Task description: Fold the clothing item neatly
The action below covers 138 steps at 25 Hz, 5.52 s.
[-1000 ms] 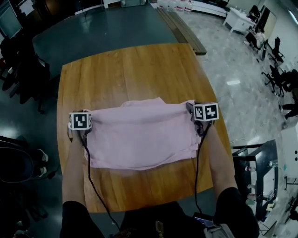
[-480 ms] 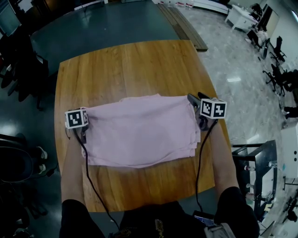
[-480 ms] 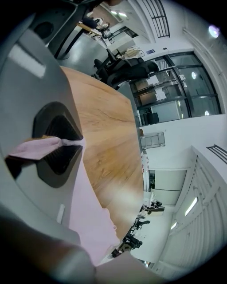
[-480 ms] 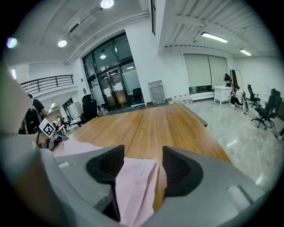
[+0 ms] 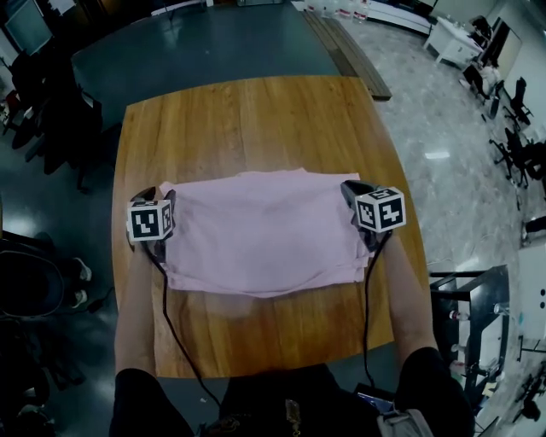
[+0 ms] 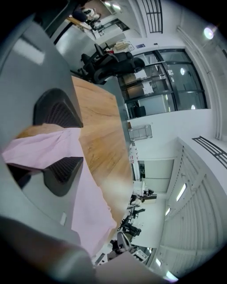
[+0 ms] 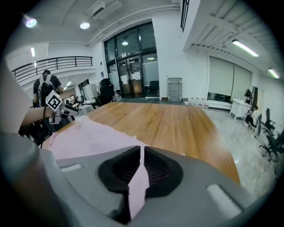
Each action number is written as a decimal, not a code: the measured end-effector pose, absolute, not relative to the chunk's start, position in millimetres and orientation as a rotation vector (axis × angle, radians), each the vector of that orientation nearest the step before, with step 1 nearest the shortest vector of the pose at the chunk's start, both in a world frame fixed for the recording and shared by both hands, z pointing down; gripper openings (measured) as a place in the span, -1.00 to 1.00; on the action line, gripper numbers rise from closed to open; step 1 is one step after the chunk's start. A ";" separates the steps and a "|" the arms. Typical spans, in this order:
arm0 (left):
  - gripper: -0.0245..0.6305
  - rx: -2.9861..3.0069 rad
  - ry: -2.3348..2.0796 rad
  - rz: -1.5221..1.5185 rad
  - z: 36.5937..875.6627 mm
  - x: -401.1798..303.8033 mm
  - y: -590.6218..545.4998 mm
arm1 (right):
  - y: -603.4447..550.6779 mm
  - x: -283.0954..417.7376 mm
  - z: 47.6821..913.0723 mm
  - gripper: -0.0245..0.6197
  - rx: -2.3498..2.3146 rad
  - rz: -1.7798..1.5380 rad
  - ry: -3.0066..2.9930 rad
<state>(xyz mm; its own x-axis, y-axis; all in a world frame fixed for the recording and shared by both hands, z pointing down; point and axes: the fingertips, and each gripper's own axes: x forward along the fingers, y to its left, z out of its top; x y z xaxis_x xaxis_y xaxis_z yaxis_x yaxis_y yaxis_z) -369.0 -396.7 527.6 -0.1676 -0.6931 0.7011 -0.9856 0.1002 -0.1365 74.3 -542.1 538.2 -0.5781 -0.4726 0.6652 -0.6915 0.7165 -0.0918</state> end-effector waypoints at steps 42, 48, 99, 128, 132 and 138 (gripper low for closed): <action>-0.90 1.866 -1.511 1.134 563.7 -241.8 -202.1 | -333.7 126.1 569.6 -0.91 0.806 0.290 -2.139; -0.90 1.914 -1.431 1.132 563.5 -237.5 -204.5 | -361.7 120.2 554.8 -0.91 0.863 0.308 -2.171; -0.70 1.892 -1.720 0.829 525.7 -271.1 -205.1 | -316.0 94.8 493.2 -0.58 1.114 0.351 -2.352; -0.90 2.276 -1.769 0.296 376.5 25.0 -26.5 | -44.1 118.8 345.2 -0.92 0.860 0.106 -2.926; -0.90 2.306 -1.772 0.265 351.6 51.6 3.6 | -12.7 137.9 307.6 -0.92 0.882 0.074 -2.988; -0.90 2.320 -1.813 0.248 322.9 66.6 28.3 | 13.0 149.3 285.3 -0.92 0.876 0.068 -3.016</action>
<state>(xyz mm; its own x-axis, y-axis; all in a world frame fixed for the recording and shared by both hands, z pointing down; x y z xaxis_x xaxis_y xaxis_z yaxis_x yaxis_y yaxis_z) 66.6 28.3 322.9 0.2395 -0.9396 0.2444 -0.9708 -0.2360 0.0437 149.3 13.0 285.3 -0.8445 -0.5354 0.0124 -0.5354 0.8436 -0.0414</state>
